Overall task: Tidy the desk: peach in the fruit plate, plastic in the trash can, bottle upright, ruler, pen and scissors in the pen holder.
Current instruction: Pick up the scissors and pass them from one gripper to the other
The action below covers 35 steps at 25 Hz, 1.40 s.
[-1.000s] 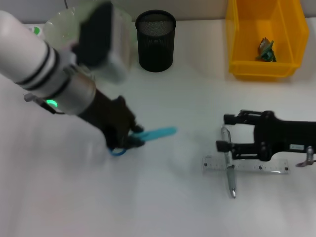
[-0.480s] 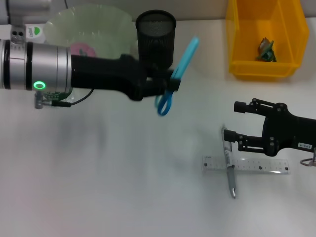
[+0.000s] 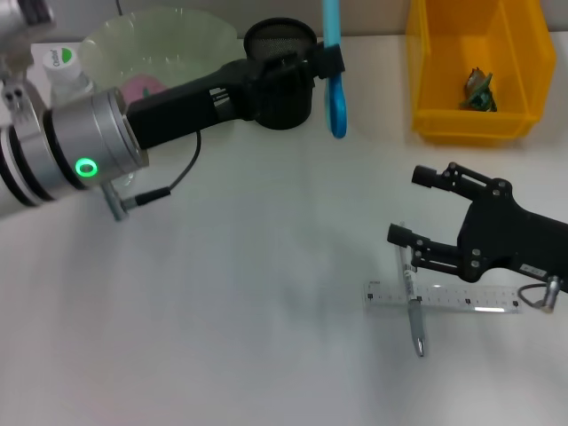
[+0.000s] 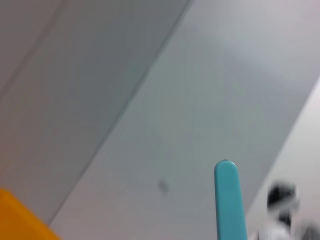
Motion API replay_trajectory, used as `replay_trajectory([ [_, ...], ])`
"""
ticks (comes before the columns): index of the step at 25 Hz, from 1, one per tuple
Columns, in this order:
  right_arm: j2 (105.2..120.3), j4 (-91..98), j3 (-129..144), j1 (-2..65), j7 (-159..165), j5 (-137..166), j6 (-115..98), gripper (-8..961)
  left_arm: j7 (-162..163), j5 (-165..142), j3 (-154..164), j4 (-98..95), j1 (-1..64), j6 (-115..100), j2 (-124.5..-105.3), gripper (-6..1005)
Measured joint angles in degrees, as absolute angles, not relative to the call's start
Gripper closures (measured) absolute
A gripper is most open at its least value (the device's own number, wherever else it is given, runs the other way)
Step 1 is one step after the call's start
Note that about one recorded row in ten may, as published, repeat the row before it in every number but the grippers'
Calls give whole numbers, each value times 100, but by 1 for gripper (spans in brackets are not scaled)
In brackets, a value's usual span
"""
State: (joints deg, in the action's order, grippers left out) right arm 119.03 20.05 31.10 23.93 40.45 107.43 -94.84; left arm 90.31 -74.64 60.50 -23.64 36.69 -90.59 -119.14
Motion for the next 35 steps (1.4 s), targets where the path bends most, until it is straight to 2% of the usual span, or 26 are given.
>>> replay_trajectory([
  [8, 11949, 456, 3110, 2463, 1676, 9597, -9557, 162, 8619, -5504, 6527, -811, 3727, -9068, -11918, 757],
  [14, 11984, -629, 2935, 2744, 187, 8992, -9554, 162, 8695, -5049, 6384, 32, 4003, -9116, -11918, 759],
  [22, 11988, -1056, 2587, 3042, -7, 8990, -9518, 161, 8696, -5503, 5267, 973, 4329, -9135, -11919, 762],
  [35, 11987, -1238, 2381, 3572, -164, 9031, -9031, 163, 8614, -7446, 3052, 1426, 4270, -8646, -11926, 766],
])
